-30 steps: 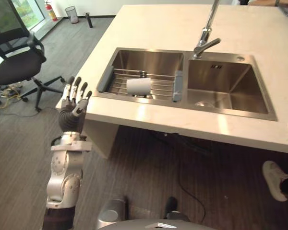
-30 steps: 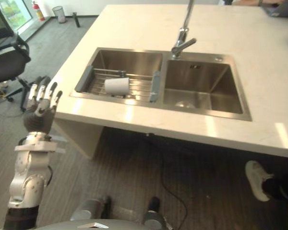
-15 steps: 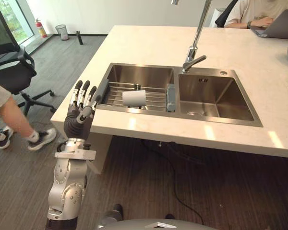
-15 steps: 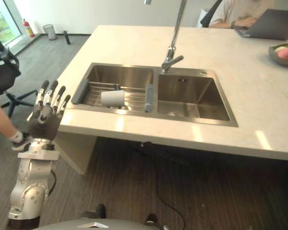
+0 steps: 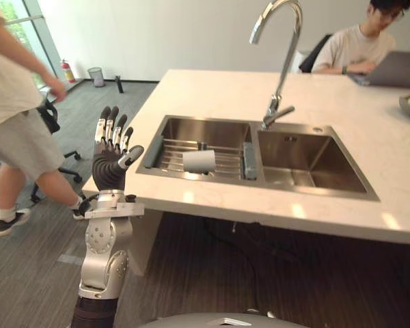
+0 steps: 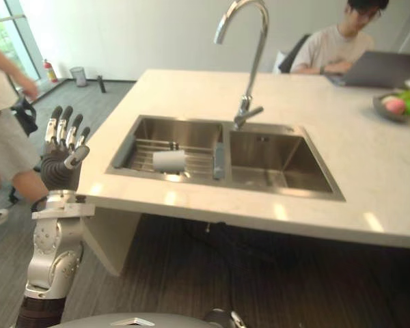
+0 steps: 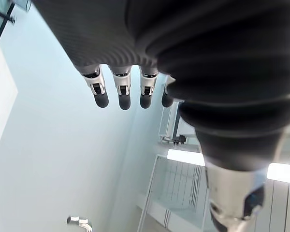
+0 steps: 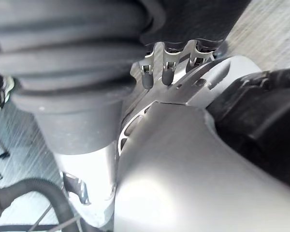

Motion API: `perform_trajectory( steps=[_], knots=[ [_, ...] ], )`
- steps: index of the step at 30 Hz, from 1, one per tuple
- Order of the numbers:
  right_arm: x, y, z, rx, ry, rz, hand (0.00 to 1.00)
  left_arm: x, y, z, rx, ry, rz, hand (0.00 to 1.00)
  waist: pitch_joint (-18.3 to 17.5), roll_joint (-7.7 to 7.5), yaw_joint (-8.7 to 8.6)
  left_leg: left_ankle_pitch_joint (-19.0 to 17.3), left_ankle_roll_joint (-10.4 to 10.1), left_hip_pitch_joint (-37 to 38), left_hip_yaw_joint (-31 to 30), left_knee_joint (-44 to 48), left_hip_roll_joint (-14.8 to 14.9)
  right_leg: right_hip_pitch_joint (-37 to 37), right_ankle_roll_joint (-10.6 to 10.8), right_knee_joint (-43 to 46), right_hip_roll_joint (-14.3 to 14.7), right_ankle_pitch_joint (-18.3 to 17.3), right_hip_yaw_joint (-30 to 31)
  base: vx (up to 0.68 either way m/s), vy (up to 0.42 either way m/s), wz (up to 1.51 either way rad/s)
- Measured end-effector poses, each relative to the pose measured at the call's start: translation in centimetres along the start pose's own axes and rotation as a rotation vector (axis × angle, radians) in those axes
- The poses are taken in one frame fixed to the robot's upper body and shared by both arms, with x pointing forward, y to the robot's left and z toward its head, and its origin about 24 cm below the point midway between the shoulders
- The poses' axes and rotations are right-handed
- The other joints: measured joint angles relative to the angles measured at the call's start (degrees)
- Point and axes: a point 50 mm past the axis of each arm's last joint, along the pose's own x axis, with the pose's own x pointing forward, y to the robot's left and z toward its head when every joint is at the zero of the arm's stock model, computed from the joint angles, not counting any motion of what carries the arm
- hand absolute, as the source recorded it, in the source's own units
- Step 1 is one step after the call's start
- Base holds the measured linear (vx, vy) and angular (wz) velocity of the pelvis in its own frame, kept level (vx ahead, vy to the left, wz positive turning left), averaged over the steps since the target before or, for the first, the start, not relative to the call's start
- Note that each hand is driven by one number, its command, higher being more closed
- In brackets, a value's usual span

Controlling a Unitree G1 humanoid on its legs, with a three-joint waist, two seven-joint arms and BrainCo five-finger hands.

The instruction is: Walk over to the sink, pick up the cup, carry it to the dishwasher, place the cup inside the dishwasher, then close the dishwasher door

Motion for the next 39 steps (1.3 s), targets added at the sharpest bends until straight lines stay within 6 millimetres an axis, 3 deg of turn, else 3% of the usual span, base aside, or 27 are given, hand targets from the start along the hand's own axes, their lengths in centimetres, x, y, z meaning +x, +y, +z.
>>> perform_trajectory(
  steps=[1,2,3,4,5,7,10,11,15,17,18,19,20,21,22,24,26,28,35,39],
  knots=[
    [0.1,0.4,0.0,0.001,0.006,0.008,0.00,0.0,0.2,0.2,0.008,-0.017,0.002,0.00,0.2,-0.55,0.03,-0.1,-0.2,0.0,-0.2,-0.1,0.2,-0.2,0.0,-2.2,0.8,0.0,-0.3,0.16,-0.009,0.20],
    [0.3,0.8,-0.2,0.006,0.029,0.012,0.00,0.1,0.7,0.6,0.033,-0.040,0.006,0.00,0.7,-2.03,0.20,0.0,-0.9,-0.1,-0.1,-0.4,0.1,0.1,0.3,-9.2,2.5,1.0,-0.8,0.21,-0.104,0.11],
    [0.5,1.1,-0.4,0.011,0.052,0.017,0.00,0.2,1.2,0.7,0.061,-0.042,0.009,0.00,1.1,-3.09,0.17,0.1,-1.3,0.0,-0.3,-0.4,-0.2,1.3,0.7,-16.8,4.6,4.3,-0.7,0.23,-0.125,0.14],
    [0.4,0.6,-0.3,0.020,0.062,0.000,0.00,0.1,1.4,0.1,0.070,-0.017,0.028,0.00,1.1,-1.50,-0.07,-0.2,-1.8,0.2,-0.9,-0.3,0.8,3.0,1.6,-19.0,6.1,5.2,-1.6,0.22,-0.108,0.12],
    [0.4,0.3,-0.2,0.027,0.069,-0.009,0.00,0.1,1.3,0.0,0.066,-0.011,0.038,0.00,0.7,-1.09,-0.06,-0.3,-2.1,0.5,-1.3,-0.7,1.6,4.4,1.8,-21.4,7.4,5.7,-2.2,0.21,-0.043,0.06],
    [0.2,-0.8,-0.3,0.091,0.102,-0.048,0.00,0.7,0.7,-0.3,0.049,0.002,0.017,0.00,0.9,2.18,-0.27,-0.1,-2.6,1.3,-1.5,-1.8,3.4,6.9,1.5,-27.2,10.5,7.8,-3.2,0.27,-0.036,-0.03],
    [-0.1,-1.5,-1.0,0.163,0.149,-0.076,0.00,1.7,-0.3,-1.2,0.036,0.025,-0.030,0.00,1.5,2.80,-0.77,0.4,-3.4,0.6,-1.7,0.7,4.4,9.5,1.4,-31.1,11.8,8.2,-3.8,0.21,-0.063,0.00],
    [-0.1,-1.5,-1.1,0.175,0.158,-0.079,0.00,1.6,-0.5,-1.3,0.032,0.032,-0.045,0.00,1.6,2.57,-0.77,0.5,-3.5,0.0,-1.8,2.6,4.4,10.1,1.4,-31.6,11.8,8.2,-3.8,0.15,-0.074,-0.07],
    [-0.2,-1.9,-1.0,0.201,0.167,-0.096,0.00,1.2,-2.1,-2.1,0.036,0.062,-0.143,0.00,4.3,2.21,-0.11,2.0,-5.8,-7.9,-4.0,23.9,6.1,14.9,0.9,-35.8,12.1,8.7,-2.0,0.09,-0.030,-0.24],
    [-0.2,-2.0,-0.9,0.206,0.163,-0.099,0.00,1.1,-2.2,-2.4,0.041,0.082,-0.155,0.00,4.3,2.64,0.53,-0.6,-5.0,-8.7,-5.1,24.7,6.4,15.7,0.9,-36.7,12.2,9.0,-1.3,0.08,0.076,-0.49],
    [-0.2,-2.2,0.2,0.223,0.133,-0.099,0.00,1.0,-2.4,-2.6,0.043,0.096,-0.184,0.00,4.2,2.94,0.82,-3.3,-4.6,-9.6,-7.2,18.0,6.4,15.6,1.2,-37.6,11.5,9.1,0.8,0.05,0.123,-0.52],
    [-0.1,-2.1,0.7,0.234,0.122,-0.095,0.00,0.9,-2.7,-2.7,0.048,0.099,-0.213,0.00,4.2,2.97,0.77,-2.6,-4.9,-10.2,-9.1,12.5,6.0,15.6,1.9,-38.3,10.9,9.3,1.6,0.05,0.160,-0.56],
    [-0.1,-2.3,1.0,0.233,0.115,-0.098,0.00,0.8,-3.1,-2.8,0.050,0.104,-0.231,0.00,4.2,3.27,0.80,-0.5,-5.1,-10.1,-10.1,9.1,5.7,15.5,2.5,-38.4,10.6,9.4,2.1,0.05,0.226,-0.32],
    [-0.3,-2.9,1.7,0.227,0.100,-0.111,0.00,0.6,-3.7,-3.0,0.053,0.109,-0.267,0.00,4.0,4.99,0.69,6.9,-6.2,-9.5,-11.9,2.7,6.4,15.6,4.0,-38.3,11.2,9.3,2.6,0.06,0.214,-0.25],
    [-0.3,-3.2,2.0,0.228,0.092,-0.118,0.00,0.5,-3.9,-3.2,0.052,0.116,-0.278,0.00,4.0,5.22,0.74,5.8,-6.5,-8.3,-12.0,1.6,6.1,15.5,4.7,-38.3,11.1,9.2,3.1,0.09,0.262,-0.18],
    [0.0,-2.0,0.9,0.286,0.119,-0.091,0.00,0.3,-4.5,-2.9,0.066,0.112,-0.340,0.00,4.3,2.54,0.12,7.6,-4.5,-6.6,-10.5,-3.9,2.5,15.3,6.4,-38.8,7.2,10.0,3.9,0.05,0.220,-0.04],
    [0.0,-1.5,-0.2,0.323,0.136,-0.090,0.00,0.2,-4.8,-2.6,0.079,0.102,-0.384,0.00,4.2,1.07,0.09,9.0,-3.7,-5.4,-9.5,-7.0,0.9,15.2,6.9,-40.2,5.6,10.8,4.0,0.06,0.137,-0.03],
    [0.0,-1.6,-0.4,0.315,0.146,-0.097,0.00,0.2,-5.0,-2.2,0.093,0.091,-0.420,0.00,4.1,0.83,-0.38,9.3,-3.4,-4.6,-8.6,-8.1,0.1,15.2,7.6,-40.9,4.7,11.4,4.3,0.09,0.085,-0.15],
    [0.0,-1.6,0.1,0.291,0.152,-0.127,0.00,-0.6,-6.5,-3.3,0.172,0.154,-0.513,0.00,2.6,2.67,-1.29,9.3,-4.2,-3.1,-6.7,-10.6,1.5,14.8,7.5,-42.5,6.4,11.7,5.6,0.05,-0.032,-0.17],
    [0.2,-1.3,0.6,0.248,0.164,-0.133,0.00,-1.0,-5.2,-6.0,0.438,0.249,-0.524,0.00,2.1,2.63,-2.29,9.6,-4.9,-2.0,-5.7,-12.1,2.9,15.2,6.3,-44.2,8.0,12.6,5.6,-0.01,-0.065,-0.16]
  ],
)
